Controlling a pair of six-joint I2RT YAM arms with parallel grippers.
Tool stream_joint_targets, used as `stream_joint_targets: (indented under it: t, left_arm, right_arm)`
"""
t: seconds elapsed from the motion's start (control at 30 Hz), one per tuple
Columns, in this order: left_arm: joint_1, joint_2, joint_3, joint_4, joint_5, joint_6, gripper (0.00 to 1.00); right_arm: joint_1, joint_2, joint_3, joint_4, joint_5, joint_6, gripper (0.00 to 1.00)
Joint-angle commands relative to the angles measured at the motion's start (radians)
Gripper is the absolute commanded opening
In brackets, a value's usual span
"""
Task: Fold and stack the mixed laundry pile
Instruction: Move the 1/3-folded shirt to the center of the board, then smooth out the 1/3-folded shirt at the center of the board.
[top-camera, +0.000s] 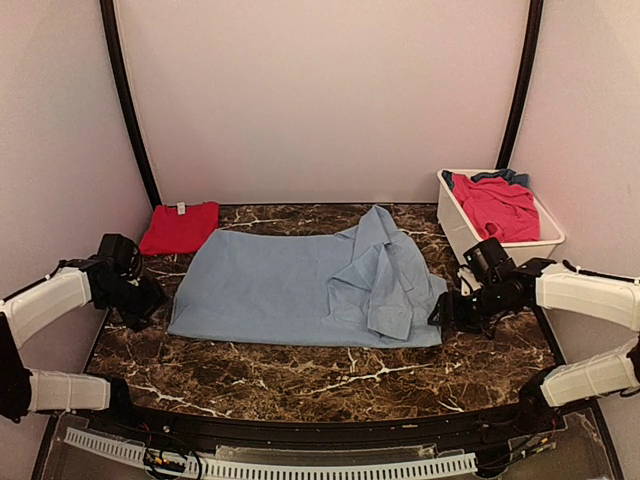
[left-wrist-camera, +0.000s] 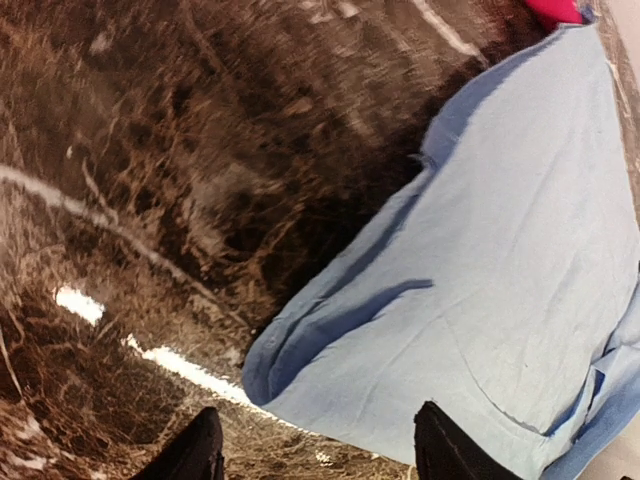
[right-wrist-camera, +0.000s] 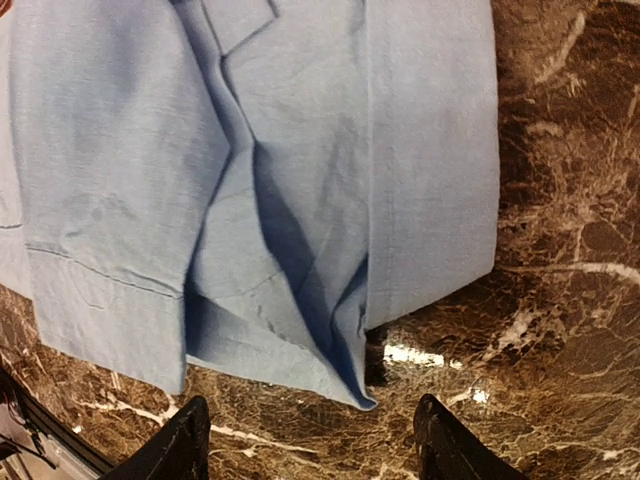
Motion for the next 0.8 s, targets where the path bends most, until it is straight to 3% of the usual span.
stream_joint_targets:
  t: [0.0,0.13,0.3,0.5,0.77]
  left_arm:
    - [-0.004,-0.062,0.099,0.011,0.005,0.083,0.77]
    - [-0.055,-0.005,0.214,-0.015,0.004,0.151,0.81]
    - [-0.103,0.022,0.203,0.026,0.018,0.124,0.81]
    - [-0.126,0.022,0.171,0.059,0.021,0.097,0.82]
    - [-0.130,0.026,0.168,0.065,0.008,0.106,0.83]
  right_arm:
    - [0.011,-0.049,0.095,-0.016,-0.025,-0.048,0.67]
    - [0.084,-0.001,0.215,-0.016,-0.048,-0.092,0.66]
    - [0.259,0.181,0.429,-0.131,0.109,-0.115,0.65]
    - [0.420,0.427,0.611,-0.279,0.316,-0.059,0.77]
    - [0.481,0.634,0.728,-0.381,0.506,-0.002,0.81]
